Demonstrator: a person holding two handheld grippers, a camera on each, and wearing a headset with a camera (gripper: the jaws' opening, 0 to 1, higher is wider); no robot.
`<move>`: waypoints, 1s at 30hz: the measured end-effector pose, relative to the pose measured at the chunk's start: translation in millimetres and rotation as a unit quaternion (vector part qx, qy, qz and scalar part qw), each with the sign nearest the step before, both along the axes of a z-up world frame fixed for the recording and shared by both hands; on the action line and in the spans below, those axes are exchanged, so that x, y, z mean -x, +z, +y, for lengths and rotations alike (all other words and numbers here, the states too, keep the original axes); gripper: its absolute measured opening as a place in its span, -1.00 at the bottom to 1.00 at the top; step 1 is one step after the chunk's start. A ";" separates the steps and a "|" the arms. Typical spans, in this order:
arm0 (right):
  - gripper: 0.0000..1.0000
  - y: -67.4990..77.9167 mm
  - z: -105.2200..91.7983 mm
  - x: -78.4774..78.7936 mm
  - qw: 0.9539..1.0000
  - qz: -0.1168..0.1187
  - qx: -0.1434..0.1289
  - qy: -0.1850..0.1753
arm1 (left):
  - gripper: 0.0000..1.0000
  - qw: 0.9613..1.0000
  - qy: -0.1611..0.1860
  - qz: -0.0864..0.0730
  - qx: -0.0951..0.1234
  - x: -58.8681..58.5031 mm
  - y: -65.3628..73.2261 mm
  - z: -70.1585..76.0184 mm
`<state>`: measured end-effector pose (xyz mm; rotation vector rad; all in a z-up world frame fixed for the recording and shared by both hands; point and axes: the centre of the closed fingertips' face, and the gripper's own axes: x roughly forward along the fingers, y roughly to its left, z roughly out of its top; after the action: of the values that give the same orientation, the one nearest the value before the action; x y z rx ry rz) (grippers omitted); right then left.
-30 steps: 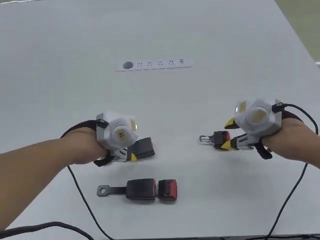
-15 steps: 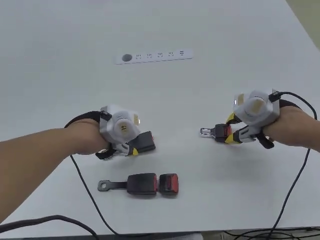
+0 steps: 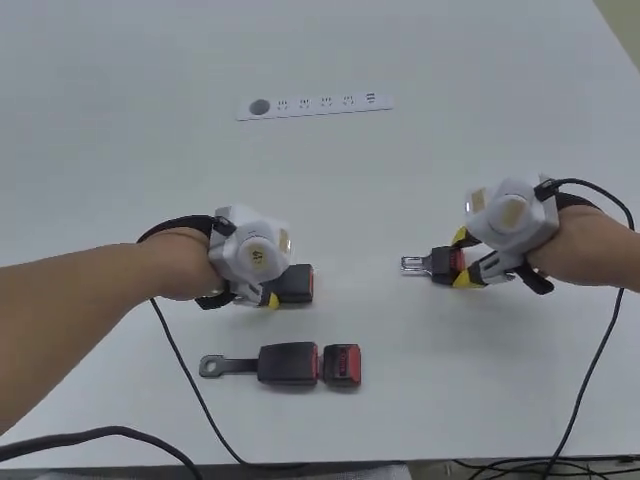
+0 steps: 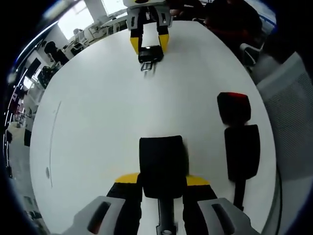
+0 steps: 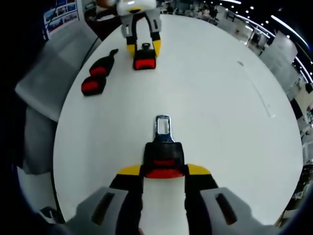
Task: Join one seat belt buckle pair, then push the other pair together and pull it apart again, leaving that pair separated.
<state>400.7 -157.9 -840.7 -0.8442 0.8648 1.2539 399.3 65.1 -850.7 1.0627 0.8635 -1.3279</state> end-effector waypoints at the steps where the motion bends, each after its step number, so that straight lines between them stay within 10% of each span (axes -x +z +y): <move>1: -0.37 -0.1 1.8 0.3 1.000 -0.001 -0.001 0.003 | -0.35 1.000 0.002 0.001 0.001 -0.1 -0.1 0.1; 30: -0.37 -7.8 103.1 15.3 0.999 -0.007 -0.016 0.036 | -0.35 1.000 0.004 0.003 -0.010 1.4 -2.2 0.7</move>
<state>385.4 -54.8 -848.5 -0.8645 0.8078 1.3194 397.9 65.8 -852.9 1.0706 0.8871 -1.3198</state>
